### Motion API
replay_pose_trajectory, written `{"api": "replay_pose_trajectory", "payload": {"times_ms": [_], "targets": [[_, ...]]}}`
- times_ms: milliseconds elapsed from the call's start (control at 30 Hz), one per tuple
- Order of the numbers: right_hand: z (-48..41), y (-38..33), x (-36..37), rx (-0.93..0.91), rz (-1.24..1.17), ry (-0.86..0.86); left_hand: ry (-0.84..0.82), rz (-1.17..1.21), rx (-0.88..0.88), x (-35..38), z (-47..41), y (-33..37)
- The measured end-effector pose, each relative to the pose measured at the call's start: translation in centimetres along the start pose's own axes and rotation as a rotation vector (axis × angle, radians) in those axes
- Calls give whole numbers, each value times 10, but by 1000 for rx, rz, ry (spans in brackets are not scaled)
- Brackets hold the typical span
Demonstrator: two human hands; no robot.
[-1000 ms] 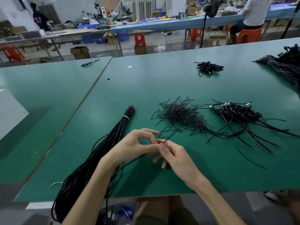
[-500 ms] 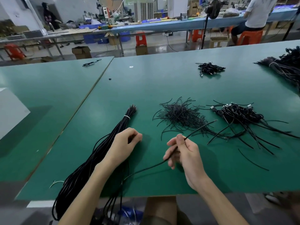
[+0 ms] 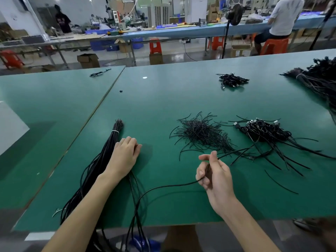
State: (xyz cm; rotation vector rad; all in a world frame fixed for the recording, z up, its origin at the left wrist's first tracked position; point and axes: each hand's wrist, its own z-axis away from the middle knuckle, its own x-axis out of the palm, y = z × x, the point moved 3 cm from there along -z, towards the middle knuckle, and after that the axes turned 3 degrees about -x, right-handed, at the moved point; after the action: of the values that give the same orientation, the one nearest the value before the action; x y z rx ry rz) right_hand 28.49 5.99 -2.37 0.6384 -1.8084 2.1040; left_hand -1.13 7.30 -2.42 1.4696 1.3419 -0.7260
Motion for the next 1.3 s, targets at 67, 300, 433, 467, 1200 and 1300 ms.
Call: {"api": "replay_pose_trajectory", "payload": {"times_ms": [67, 300, 433, 467, 1200, 1300], "targets": [[-1, 0, 3, -8, -37, -23, -48, 40, 64, -4, 3, 17], [-3, -1, 4, -104, -161, -6, -605, 599, 108, -23, 27, 84], [-4, -2, 1, -131, -220, 20, -769, 703, 207, -39, 45, 73], [-4, -2, 1, -132, -239, 19, -865, 712, 220, -43, 49, 67], [11, 7, 23, -99, 486, -519, -214, 2099, -482, -31, -32, 118], [11, 8, 26, -92, 587, -575, -265, 2063, -469, -7, -32, 111]]}}
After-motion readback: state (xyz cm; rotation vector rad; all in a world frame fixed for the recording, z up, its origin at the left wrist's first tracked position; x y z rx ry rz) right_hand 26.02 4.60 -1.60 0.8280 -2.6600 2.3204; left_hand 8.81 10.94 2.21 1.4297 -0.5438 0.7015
